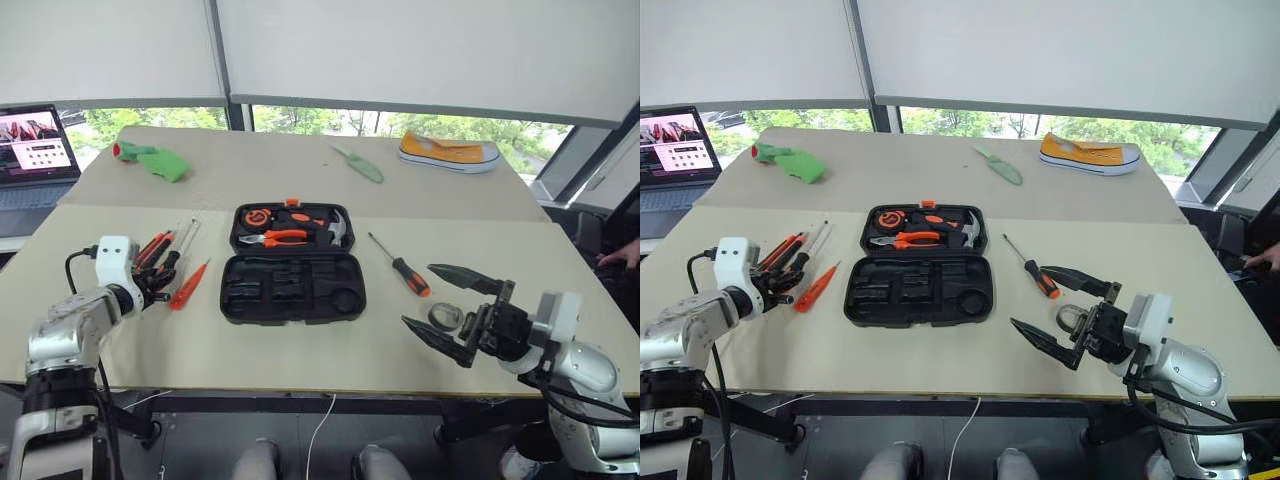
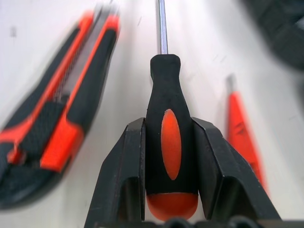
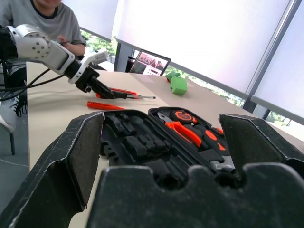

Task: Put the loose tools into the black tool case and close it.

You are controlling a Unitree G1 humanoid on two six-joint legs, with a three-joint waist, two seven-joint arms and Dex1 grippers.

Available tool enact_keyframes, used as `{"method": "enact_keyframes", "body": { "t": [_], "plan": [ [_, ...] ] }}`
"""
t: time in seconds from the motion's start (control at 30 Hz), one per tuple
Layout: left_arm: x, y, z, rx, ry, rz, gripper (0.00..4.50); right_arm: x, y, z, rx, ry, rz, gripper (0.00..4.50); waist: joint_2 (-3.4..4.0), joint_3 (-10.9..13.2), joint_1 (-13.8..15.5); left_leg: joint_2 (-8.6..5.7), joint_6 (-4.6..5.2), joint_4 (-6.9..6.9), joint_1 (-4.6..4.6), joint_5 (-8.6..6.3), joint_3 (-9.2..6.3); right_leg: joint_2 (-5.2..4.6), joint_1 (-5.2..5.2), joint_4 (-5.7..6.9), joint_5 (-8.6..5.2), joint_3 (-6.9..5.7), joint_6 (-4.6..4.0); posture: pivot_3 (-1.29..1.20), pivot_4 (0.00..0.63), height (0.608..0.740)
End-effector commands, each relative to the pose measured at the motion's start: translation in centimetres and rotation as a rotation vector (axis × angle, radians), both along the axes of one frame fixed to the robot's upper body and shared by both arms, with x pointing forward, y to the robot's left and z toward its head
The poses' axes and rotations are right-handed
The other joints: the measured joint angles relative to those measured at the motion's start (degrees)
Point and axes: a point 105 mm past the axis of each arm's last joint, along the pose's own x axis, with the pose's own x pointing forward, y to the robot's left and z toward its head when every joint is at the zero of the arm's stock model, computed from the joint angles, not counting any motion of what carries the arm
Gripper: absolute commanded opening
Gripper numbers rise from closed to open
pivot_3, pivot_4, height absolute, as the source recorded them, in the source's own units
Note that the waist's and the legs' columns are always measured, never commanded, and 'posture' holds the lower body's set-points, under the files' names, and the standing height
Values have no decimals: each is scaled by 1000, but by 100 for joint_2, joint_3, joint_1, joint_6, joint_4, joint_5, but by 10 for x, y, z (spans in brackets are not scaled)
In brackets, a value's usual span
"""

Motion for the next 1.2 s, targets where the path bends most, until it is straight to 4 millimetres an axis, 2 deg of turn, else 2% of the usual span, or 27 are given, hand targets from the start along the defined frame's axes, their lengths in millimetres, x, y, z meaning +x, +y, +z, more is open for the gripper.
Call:
{"method": "enact_keyframes", "body": {
  "t": [0.03, 0.1, 0.17, 0.27, 0.33, 0.4, 0.47, 0.7, 0.87, 1.2],
  "plan": [
    [-2, -4, 57, 116, -262, -140, 905, 3, -4, 15, 12, -52, -28, 4500, -3, 2, 5, 0, 0, -1, 0, 0, 0, 0, 0, 0, 0, 0, -1, 0, 150, 740],
    [-3, -26, 71, 247, -342, -329, 905, 5, -9, 16, 0, -45, -41, 4500, -3, 2, 15, 1, 0, 0, -1, 0, 1, -1, 0, -1, 0, -2, -2, 0, 150, 740],
    [-6, -47, 72, 361, -372, -506, 905, 7, -13, 17, -12, -38, -49, 4500, -2, 2, 46, -3, -2, 0, -5, -1, 2, -7, 2, -6, -1, -4, -2, 0, 150, 740],
    [-8, -93, 57, 549, -347, -872, 905, 14, -24, 20, -59, -14, -45, 4500, -1, 1, 100, -11, -41, 4, -8, -25, 7, -16, 8, -13, -12, -5, -17, 0, 150, 740],
    [-4, -108, 45, 678, -291, -1022, 905, 19, -28, 24, -75, -13, -39, 4500, 0, 1, 103, -10, -40, 19, -15, -24, 15, -16, 8, -12, -16, -3, -26, 0, 150, 740],
    [7, -119, 37, 788, -244, -1102, 905, 24, -29, 28, -85, -9, -27, 4500, -1, 1, 85, -5, -21, 25, -19, -13, 17, -10, 6, -11, -14, -1, -25, 0, 150, 740],
    [21, -130, 37, 796, -250, -1108, 905, 28, -28, 29, -89, -3, -18, 4500, -1, 2, 62, -1, 7, 29, -26, 4, 17, -2, -1, -6, 0, 1, -1, 0, 150, 740],
    [46, -143, 24, 891, -232, -1093, 905, 31, -18, 25, -71, -18, -27, 4500, -4, 3, -5, -2, 22, 28, -36, -4, 13, 4, -7, -3, 1, 5, 27, 0, 150, 740],
    [49, -144, 16, 907, -214, -1103, 905, 25, -16, 19, -77, -11, -45, 4500, -4, 4, 18, -2, 22, 31, -42, -4, 13, 3, -11, -1, 1, 2, 29, 0, 150, 740],
    [42, -126, 1, 933, -161, -1111, 905, 21, -16, 14, -78, 1, -70, 4500, -4, 3, 7, 1, 22, 50, -40, -4, 13, 2, -5, 6, 4, 3, 32, 0, 150, 740]
  ]
}}
